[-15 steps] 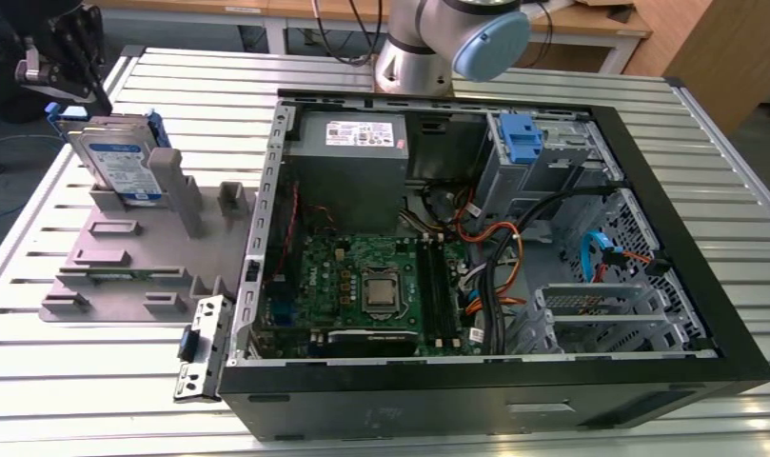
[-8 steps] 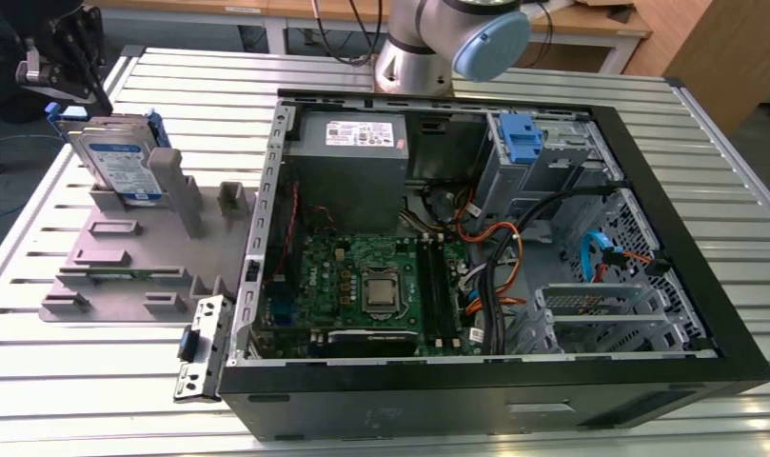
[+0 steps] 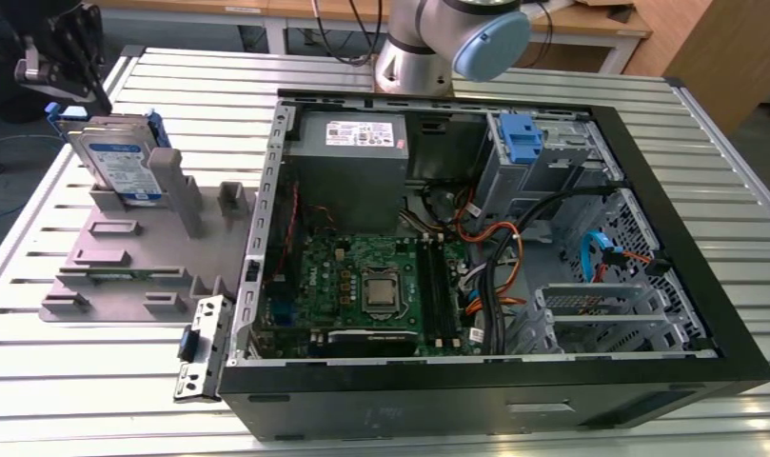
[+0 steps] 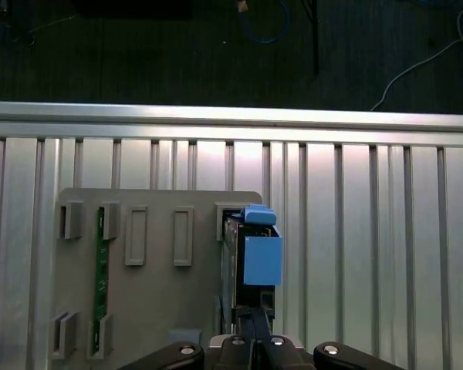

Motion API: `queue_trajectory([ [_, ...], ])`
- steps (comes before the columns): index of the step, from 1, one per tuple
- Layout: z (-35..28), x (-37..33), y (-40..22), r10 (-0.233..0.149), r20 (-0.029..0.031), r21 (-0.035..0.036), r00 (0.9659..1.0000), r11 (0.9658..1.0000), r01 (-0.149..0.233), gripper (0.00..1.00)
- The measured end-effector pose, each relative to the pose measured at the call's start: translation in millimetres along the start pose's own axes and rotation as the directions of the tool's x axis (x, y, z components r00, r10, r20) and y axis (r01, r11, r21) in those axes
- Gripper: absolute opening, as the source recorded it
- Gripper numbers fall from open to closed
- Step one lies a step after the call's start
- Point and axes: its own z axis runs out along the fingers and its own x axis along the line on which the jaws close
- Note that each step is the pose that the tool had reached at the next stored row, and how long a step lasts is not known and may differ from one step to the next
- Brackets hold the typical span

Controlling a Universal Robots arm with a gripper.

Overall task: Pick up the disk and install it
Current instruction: 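Pick up the disk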

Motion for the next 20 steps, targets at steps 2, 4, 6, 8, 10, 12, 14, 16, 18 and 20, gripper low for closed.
queue_trajectory([
  [2, -0.6, -0.1, 0.0, 0.0, 0.0, 0.0, 1.0, 1.0, 0.0, 0.11],
  [4, -0.6, 0.0, 0.0, 0.0, 0.0, 0.0, 1.0, 1.0, 0.0, 0.11],
  [6, -1.7, -0.1, 0.1, 0.0, 0.0, 0.0, 1.0, 1.0, 0.0, 0.11],
  [8, -2.8, -0.2, 0.1, 0.0, 0.0, 0.0, 1.0, 1.0, 0.0, 0.11],
  [10, -2.8, -0.2, 0.1, 0.0, 0.0, 0.0, 1.0, 1.0, 0.0, 0.11],
  [12, -2.8, -0.2, 0.1, 0.0, -0.0001, -0.0002, 1.0, 1.0, 0.0, 0.11],
  [14, -1.7, -0.1, 0.1, 0.0, -0.0001, -0.0001, 1.0, 1.0, 0.0, 0.11],
  [16, -0.9, -0.1, 0.0, 0.0, -0.0001, -0.0003, 1.0, 1.0, 0.0, 0.11],
  [18, -0.6, -0.1, -0.7, 0.001, 0.0, 0.0, 1.0, 1.0, -0.001, 0.11],
  [20, -0.3, 0.0, -1.2, 0.016, 0.0007, 0.001, 0.9999, 0.9999, -0.016, 0.11],
])
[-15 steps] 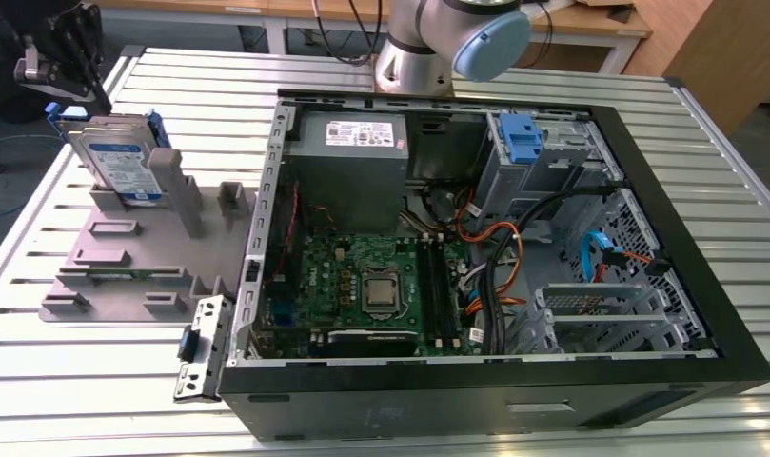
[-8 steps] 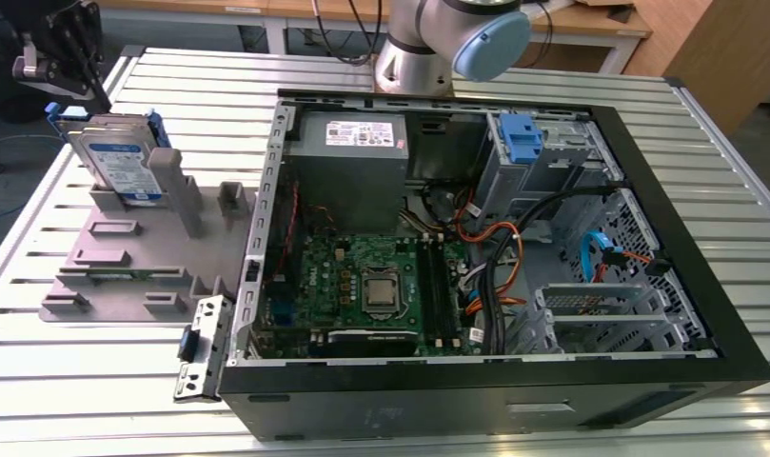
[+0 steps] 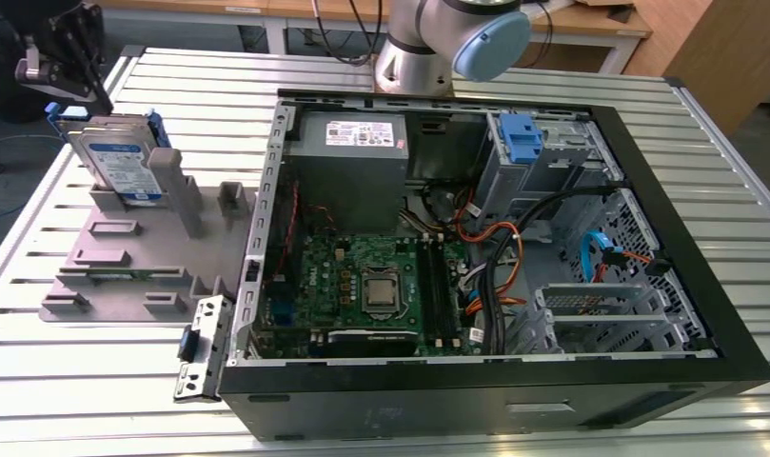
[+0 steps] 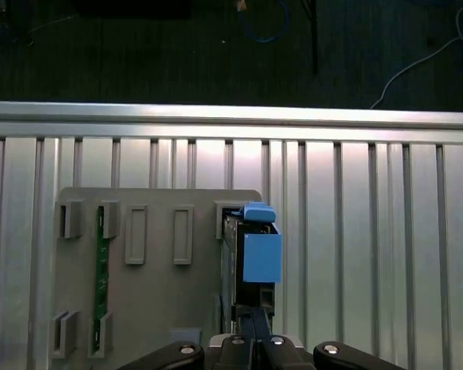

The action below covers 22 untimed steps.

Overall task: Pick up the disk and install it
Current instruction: 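Pick up the disk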

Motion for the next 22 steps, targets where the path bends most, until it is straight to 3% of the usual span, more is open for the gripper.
queue_trajectory([
  [2, 0.1, -0.1, -0.1, 0.022, 0.001, 0.0013, 0.9998, 0.9998, -0.022, 0.11],
  [6, 0.6, -0.2, -0.1, 0.032, 0.0014, 0.0019, 0.9995, 0.9995, -0.032, 0.11],
  [22, 2.4, -0.2, 0.8, 0.033, 0.0016, 0.003, 0.9995, 0.9995, -0.033, 0.11],
])
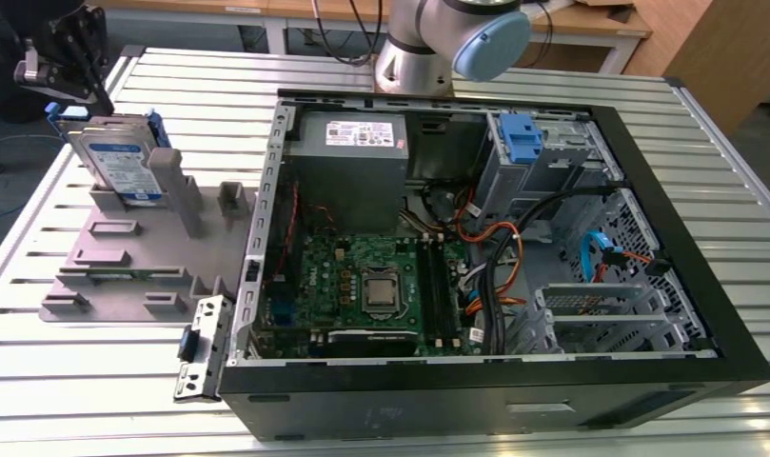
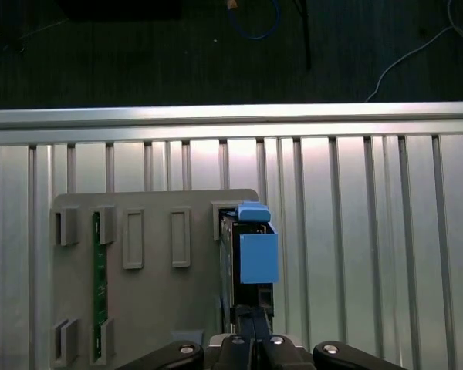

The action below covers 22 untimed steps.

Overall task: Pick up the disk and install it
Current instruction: 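Pick up the disk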

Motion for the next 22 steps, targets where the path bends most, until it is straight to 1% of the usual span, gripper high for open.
queue_trajectory([
  [1, 0.0, 0.0, 0.0, 0.0, 0.0, 0.0, 1.0, 1.0, 0.0, 0.11],
  [4, 0.0, 0.0, 0.0, 0.0, 0.0, 0.0, 1.0, 1.0, 0.0, 0.29],
  [5, 0.0, 0.0, 0.0, 0.0, 0.0, 0.0, 1.0, 1.0, 0.0, 0.29],
  [8, 0.1, 0.0, 0.0, 0.0, 0.0, 0.0, 1.0, 1.0, 0.0, 0.47],
  [10, 0.1, 0.0, 0.0, 0.0, 0.0, 0.0, 1.0, 1.0, 0.0, 0.47],
  [11, 0.1, 0.0, 0.0, 0.0, 0.0, 0.0, 1.0, 1.0, 0.0, 0.53],
  [22, 1.2, 0.1, 0.0, 0.0, 0.0002, 0.0003, 1.0, 1.0, 0.0, 0.53],
])
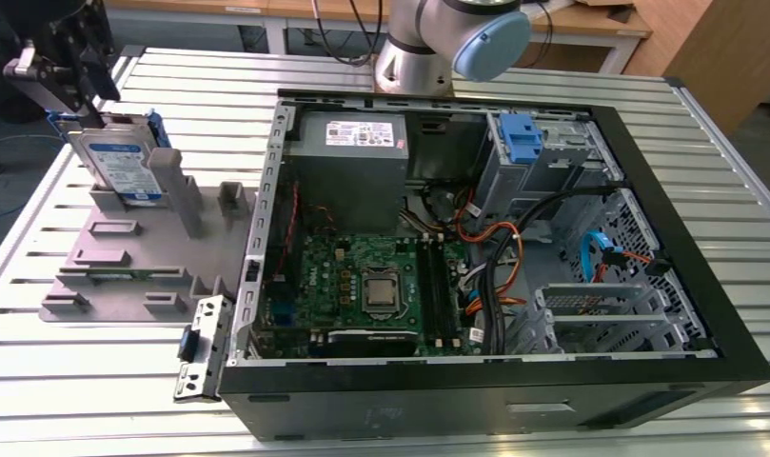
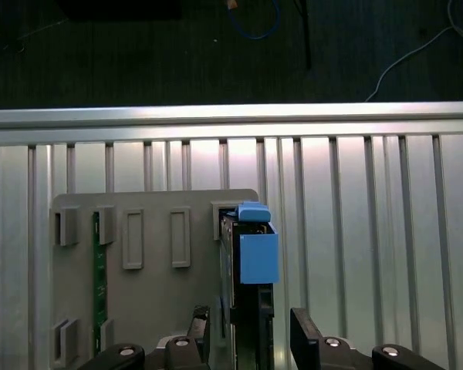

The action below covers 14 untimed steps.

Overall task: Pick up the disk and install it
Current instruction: 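Pick up the disk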

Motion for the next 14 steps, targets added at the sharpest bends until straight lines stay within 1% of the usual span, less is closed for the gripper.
queue_trajectory([
  [12, 0.8, 0.1, 0.0, 0.0, -0.0002, -0.0003, 1.0, 1.0, 0.0, 0.53],
  [14, 1.8, 0.1, 0.0, 0.0, 0.0001, 0.0002, 1.0, 1.0, 0.0, 0.53],
])
